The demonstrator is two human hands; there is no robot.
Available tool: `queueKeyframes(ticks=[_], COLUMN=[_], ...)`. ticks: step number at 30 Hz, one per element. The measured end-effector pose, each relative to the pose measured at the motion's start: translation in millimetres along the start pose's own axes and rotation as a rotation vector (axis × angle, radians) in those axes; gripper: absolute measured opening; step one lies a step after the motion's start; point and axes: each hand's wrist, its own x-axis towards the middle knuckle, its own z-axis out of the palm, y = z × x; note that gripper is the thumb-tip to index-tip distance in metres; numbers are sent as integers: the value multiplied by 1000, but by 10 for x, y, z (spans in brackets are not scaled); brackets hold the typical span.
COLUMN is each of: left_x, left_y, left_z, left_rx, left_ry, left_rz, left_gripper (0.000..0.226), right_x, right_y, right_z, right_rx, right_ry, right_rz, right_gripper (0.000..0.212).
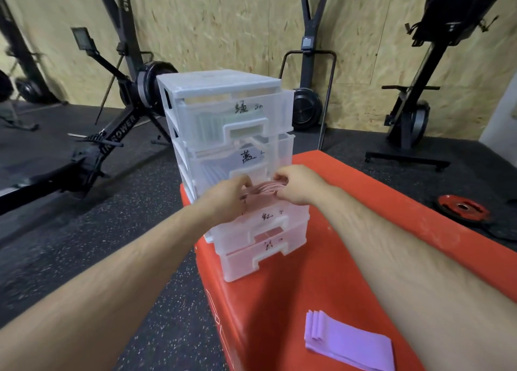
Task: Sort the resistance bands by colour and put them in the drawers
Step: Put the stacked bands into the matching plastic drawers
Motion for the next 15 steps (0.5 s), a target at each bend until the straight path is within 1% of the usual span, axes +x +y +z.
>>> queueKeyframes(ticks=[2,4,5,6,7,8,9,10,11,12,13,15], left_x=[52,45,23,-17,-88,-181,-297,-420,-548,-669,-764,-863], left_y=[-18,-8,-9,-8,-11,-12,-4,2,14,20,18,5], left_z=[62,80,77,65,52,50,66,108,177,278,396,587], left_rx=[27,26,-9,-46,-62,-60,-57,-35,4,50,101,211], left_ry=[-30,-87,-108,-89,-6,135,295,416,473,472,442,385], left_rz=[-22,-52,-66,-67,-39,18,111,220,311,363,376,341], left_gripper=[30,29,29,30,29,25,21,18,14,12,13,20], right_x=[43,69,51,6,-72,-183,-319,-463,-598,-709,-781,-835], right_y=[42,85,100,116,127,137,142,141,131,120,109,82], right_z=[67,115,135,157,183,228,292,375,465,564,661,817], right_rx=[29,163,252,316,335,316,287,253,219,184,144,70], right_ry=[-42,-82,-74,-19,88,228,372,483,538,541,507,406], right_rz=[9,26,28,8,-39,-98,-161,-209,-234,-236,-216,-160], right_gripper=[28,33,36,37,35,31,25,19,15,13,15,25])
